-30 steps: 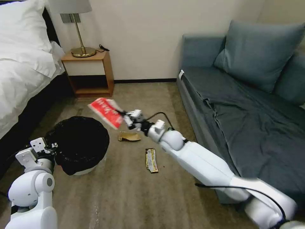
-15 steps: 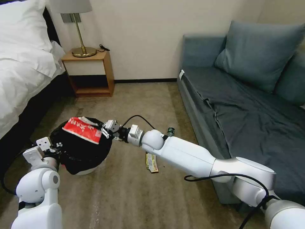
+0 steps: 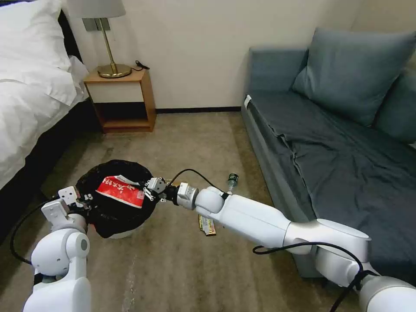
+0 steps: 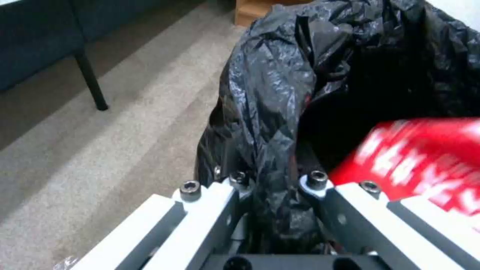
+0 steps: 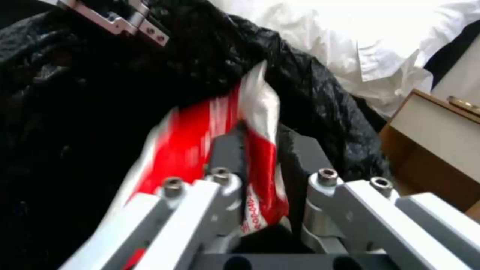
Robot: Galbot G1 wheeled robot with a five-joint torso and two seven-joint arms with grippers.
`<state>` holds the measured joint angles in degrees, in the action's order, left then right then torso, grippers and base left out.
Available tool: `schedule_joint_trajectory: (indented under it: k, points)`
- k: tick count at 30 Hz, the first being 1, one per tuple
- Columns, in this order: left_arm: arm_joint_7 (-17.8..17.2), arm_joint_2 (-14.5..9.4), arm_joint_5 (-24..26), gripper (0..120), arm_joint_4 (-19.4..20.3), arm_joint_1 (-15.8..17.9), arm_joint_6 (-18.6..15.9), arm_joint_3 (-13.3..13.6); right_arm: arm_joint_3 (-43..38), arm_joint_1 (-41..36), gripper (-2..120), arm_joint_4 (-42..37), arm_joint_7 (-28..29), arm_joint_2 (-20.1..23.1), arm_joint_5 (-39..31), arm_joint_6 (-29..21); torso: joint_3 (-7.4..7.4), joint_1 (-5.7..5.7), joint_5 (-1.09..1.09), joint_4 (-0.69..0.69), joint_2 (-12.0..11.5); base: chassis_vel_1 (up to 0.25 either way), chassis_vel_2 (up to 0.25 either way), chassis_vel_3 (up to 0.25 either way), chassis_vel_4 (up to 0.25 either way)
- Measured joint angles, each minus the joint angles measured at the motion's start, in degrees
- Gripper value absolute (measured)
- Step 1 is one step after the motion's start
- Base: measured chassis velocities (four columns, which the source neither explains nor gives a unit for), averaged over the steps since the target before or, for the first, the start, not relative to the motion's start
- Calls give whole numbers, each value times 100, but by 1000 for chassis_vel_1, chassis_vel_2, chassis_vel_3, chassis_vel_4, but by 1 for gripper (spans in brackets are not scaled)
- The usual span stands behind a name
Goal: Pick up the trash bin, then pick up the garbage on the floor and place it into the trash bin.
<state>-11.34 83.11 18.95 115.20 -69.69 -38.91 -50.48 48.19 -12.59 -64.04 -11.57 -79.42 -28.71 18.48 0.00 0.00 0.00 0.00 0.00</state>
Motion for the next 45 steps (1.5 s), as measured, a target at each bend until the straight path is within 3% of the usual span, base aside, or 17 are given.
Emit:
schedule_joint_trajectory:
  k: [8, 10, 12, 18, 24, 34, 45]
  points:
    - [41, 0, -41, 4, -61, 16, 25, 3, -181, -16, 42, -112, 2, -4, -51, -58, 0, 0, 0, 0, 0, 0, 0, 0, 0]
    - [52, -25, -44, 4, -77, 60, 26, -11, -340, 51, 55, -227, 62, 58, -127, -186, 0, 0, 0, 0, 0, 0, 0, 0, 0]
    - [55, -29, -42, 4, -77, 66, 26, -19, -380, 59, 57, -247, 119, 68, -135, -231, 0, 0, 0, 0, 0, 0, 0, 0, 0]
    - [85, -99, 54, 4, -75, 79, 26, -177, -933, 38, 84, -178, 1582, 69, -232, -1077, -1, 0, 1, 1, 0, 0, 0, 0, 0]
    - [91, -61, 97, 4, -20, 13, 26, -268, -1051, -182, 99, 535, 2363, 6, -147, -1297, 0, 0, 0, 0, 0, 0, 0, 0, 0]
    - [89, -60, 139, 4, 107, -70, 9, -371, -1481, -1033, 100, 1048, 2623, -128, -755, -2084, 0, 0, 1, 0, 1, 0, 0, 0, 0]
    - [54, 74, -21, 4, 213, -160, -22, -315, -2314, -1655, 100, 1355, 1889, -251, -570, -2551, -1, 0, 0, 0, 1, 0, 0, 0, 0]
